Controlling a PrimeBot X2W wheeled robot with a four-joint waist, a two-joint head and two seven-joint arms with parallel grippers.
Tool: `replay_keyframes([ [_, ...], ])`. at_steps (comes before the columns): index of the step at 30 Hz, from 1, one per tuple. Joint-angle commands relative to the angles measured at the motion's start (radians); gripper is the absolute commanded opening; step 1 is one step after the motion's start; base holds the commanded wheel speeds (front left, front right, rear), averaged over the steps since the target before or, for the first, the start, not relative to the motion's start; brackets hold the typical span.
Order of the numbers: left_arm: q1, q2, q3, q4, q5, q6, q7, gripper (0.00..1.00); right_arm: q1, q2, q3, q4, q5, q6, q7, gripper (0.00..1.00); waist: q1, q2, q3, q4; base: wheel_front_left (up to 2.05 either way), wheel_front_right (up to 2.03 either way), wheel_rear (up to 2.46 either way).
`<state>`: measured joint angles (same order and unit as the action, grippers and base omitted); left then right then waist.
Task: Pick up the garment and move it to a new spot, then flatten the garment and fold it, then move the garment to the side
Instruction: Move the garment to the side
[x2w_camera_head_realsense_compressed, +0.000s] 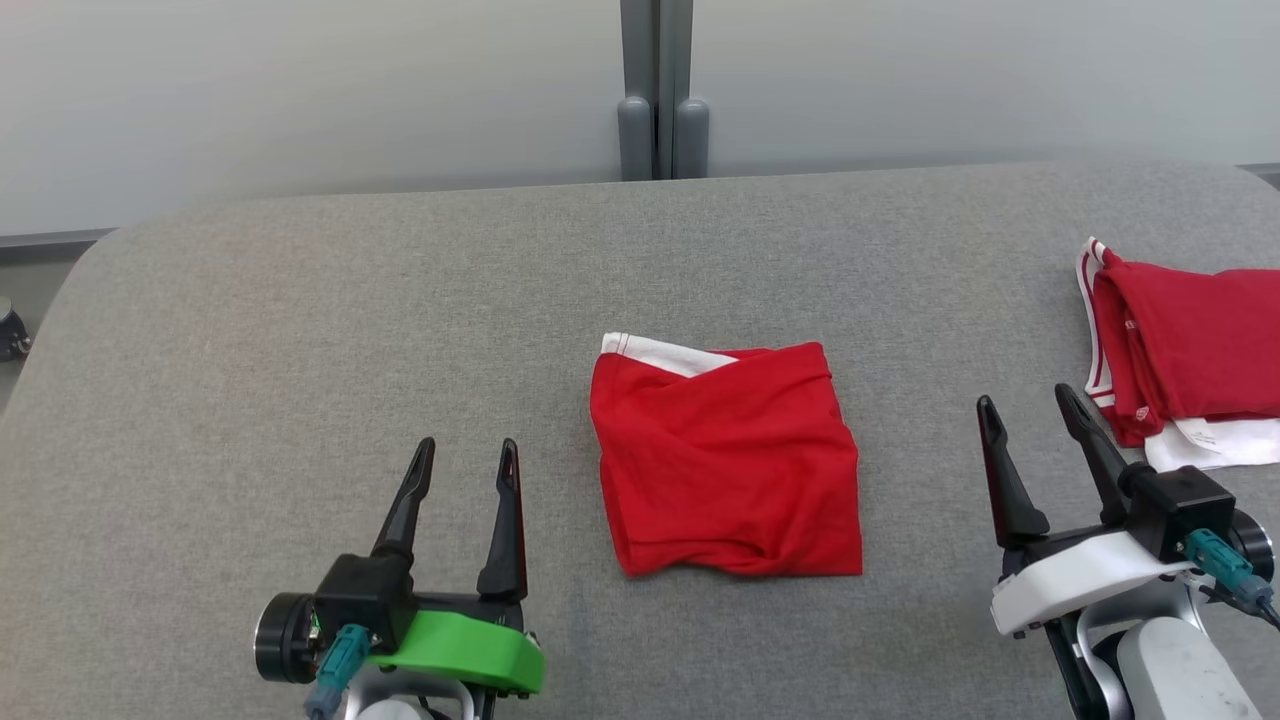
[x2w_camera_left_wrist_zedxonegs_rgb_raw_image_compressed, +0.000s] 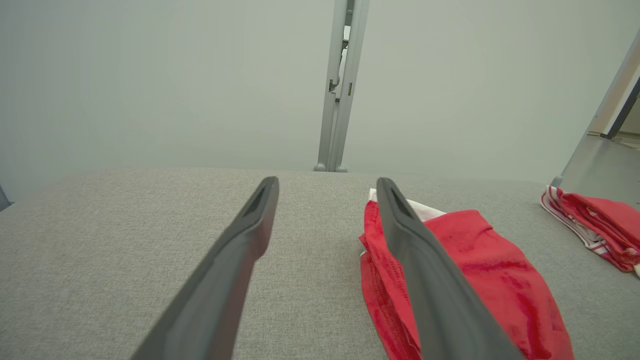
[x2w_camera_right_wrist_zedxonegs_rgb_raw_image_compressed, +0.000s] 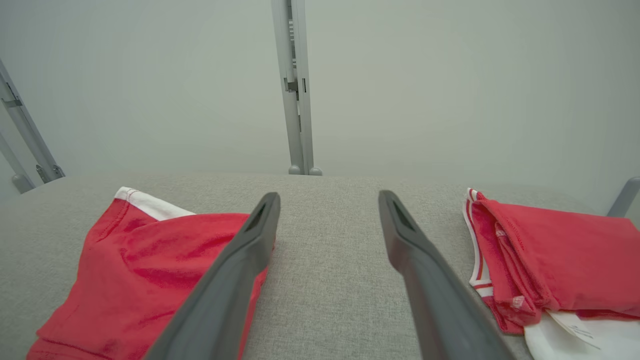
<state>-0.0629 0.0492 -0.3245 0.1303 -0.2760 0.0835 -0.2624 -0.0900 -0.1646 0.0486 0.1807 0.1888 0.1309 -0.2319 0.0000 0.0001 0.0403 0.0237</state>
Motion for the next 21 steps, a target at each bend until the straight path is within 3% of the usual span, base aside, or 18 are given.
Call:
replay_keyframes([
  [1,0.015,0.003,0.004,0.002,0.014,0.0,-0.003,1.0,0.009,0.007,-0.002,0.002,-0.009,-0.001,-0.01,1.0,0.0,-0.0001,0.005,-0.003,0.0,0.0,0.0],
  [11,-0.016,0.003,-0.006,0.001,0.011,0.003,-0.003,1.0,-0.003,0.015,-0.011,0.02,-0.003,-0.001,-0.015,1.0,0.0,-0.0001,0.03,0.018,0.0,0.0,0.0],
  [21,-0.053,0.003,-0.069,0.032,-0.005,-0.009,-0.002,1.0,-0.087,0.036,0.036,0.147,0.104,-0.001,0.074,1.0,0.0,-0.0001,0.106,0.097,0.0,0.0,0.0],
])
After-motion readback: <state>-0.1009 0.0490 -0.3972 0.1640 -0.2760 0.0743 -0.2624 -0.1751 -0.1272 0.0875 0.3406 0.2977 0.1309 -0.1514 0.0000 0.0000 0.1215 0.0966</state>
